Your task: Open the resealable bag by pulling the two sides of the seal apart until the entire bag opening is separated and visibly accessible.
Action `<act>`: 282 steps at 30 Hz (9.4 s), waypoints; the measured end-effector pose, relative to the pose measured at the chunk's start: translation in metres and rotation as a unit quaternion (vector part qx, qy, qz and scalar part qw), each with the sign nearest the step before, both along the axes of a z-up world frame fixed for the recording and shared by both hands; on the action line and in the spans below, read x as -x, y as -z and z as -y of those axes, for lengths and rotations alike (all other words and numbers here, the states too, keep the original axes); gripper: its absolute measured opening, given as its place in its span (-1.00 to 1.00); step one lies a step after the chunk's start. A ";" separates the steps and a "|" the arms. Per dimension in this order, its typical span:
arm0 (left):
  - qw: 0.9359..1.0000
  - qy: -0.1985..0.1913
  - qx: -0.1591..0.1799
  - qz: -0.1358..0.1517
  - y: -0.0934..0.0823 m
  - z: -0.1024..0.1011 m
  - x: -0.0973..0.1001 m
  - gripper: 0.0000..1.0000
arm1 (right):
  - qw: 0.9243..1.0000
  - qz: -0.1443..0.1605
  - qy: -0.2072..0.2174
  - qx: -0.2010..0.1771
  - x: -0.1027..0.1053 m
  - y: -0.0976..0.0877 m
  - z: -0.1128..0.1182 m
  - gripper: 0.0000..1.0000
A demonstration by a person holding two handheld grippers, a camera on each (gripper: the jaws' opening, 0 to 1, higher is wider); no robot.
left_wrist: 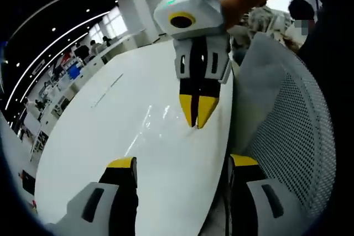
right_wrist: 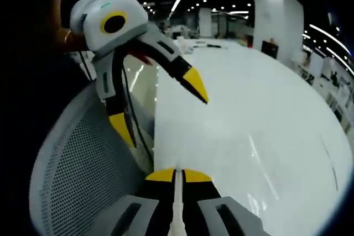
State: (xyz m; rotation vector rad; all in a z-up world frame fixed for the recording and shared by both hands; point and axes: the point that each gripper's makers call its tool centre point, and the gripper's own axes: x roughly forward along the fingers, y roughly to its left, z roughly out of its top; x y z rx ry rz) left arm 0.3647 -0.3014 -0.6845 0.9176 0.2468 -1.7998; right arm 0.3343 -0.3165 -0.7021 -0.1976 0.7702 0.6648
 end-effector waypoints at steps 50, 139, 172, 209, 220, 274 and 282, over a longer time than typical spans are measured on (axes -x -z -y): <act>0.985 0.165 -0.047 -0.016 0.018 0.001 0.041 -1.00 | 0.995 0.037 -0.036 0.084 0.008 -0.003 -0.028 -0.97; 0.990 0.137 -0.022 -0.019 0.010 0.004 0.041 -0.91 | 0.989 0.034 -0.048 0.136 0.022 0.007 -0.012 -1.00; 0.989 0.148 -0.020 -0.022 0.006 -0.003 0.040 -1.00 | 0.995 0.027 -0.015 0.100 0.021 0.011 -0.005 -1.00; 0.986 0.163 -0.012 -0.036 -0.008 -0.014 0.034 -1.00 | 0.993 -0.016 0.016 0.115 0.053 0.030 0.023 -1.00; 0.987 0.160 -0.014 -0.029 -0.006 -0.012 0.033 -1.00 | 0.993 -0.021 0.044 0.104 0.055 0.032 0.025 -1.00; 0.991 0.131 -0.039 0.005 0.006 -0.004 0.014 -1.00 | 0.986 0.072 0.061 0.138 0.019 -0.012 0.001 -1.00; 0.995 0.082 -0.059 -0.023 -0.003 -0.005 0.002 -0.87 | 0.983 0.073 0.034 0.167 0.018 -0.014 -0.003 -1.00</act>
